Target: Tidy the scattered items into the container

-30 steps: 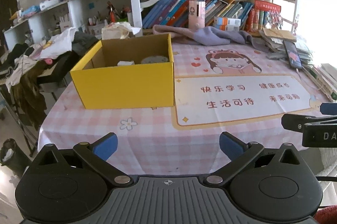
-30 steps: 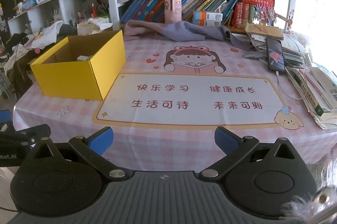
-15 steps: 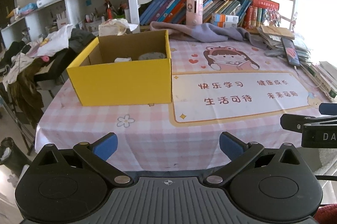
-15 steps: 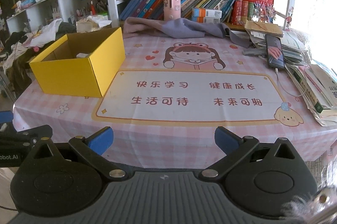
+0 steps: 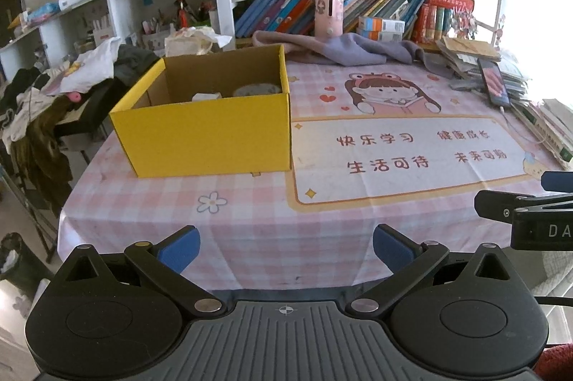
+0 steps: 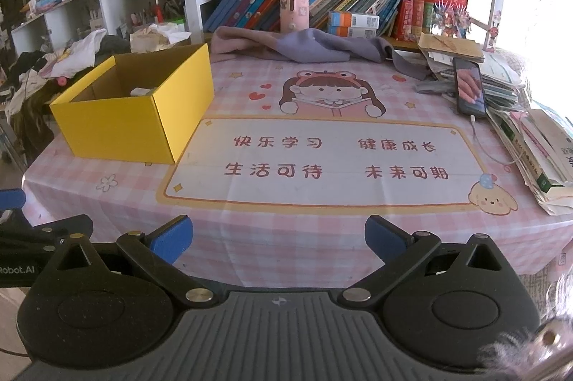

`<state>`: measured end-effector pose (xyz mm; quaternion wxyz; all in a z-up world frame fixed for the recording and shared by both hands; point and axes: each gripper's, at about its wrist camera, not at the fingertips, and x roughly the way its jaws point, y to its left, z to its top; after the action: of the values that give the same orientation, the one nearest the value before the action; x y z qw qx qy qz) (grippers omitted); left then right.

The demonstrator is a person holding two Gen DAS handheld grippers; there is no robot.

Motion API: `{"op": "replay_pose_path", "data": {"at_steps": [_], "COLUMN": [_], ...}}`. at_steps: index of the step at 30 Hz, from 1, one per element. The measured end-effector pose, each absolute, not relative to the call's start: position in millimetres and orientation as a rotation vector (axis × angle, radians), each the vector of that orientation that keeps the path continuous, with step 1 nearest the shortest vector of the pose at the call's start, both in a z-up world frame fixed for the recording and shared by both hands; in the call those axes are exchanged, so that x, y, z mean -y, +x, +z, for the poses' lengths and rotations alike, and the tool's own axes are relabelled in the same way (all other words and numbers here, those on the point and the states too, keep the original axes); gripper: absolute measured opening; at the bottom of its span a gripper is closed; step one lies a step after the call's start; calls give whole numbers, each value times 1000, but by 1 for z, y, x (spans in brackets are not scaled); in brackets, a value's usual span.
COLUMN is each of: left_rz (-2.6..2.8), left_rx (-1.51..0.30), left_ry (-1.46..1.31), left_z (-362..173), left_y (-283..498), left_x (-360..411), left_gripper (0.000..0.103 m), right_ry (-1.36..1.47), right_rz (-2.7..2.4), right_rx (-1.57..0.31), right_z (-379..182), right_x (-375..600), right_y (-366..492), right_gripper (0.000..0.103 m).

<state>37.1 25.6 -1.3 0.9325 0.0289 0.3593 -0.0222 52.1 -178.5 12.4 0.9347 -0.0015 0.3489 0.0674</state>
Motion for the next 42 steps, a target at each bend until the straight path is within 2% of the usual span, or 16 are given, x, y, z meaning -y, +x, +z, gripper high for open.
{"op": "replay_pose_path", "data": {"at_steps": [42], "left_rz": [-110], "left_rx": [-748], "left_ry": [38], "left_z": [-7], "left_y": [48], "left_x": [-29], "left_gripper": [103], "right_ry": [-9], "right_rz": [135], "right_rx": [-727], "right_z": [8], "right_x": [177], "right_y": [57], "right_gripper": [103]}}
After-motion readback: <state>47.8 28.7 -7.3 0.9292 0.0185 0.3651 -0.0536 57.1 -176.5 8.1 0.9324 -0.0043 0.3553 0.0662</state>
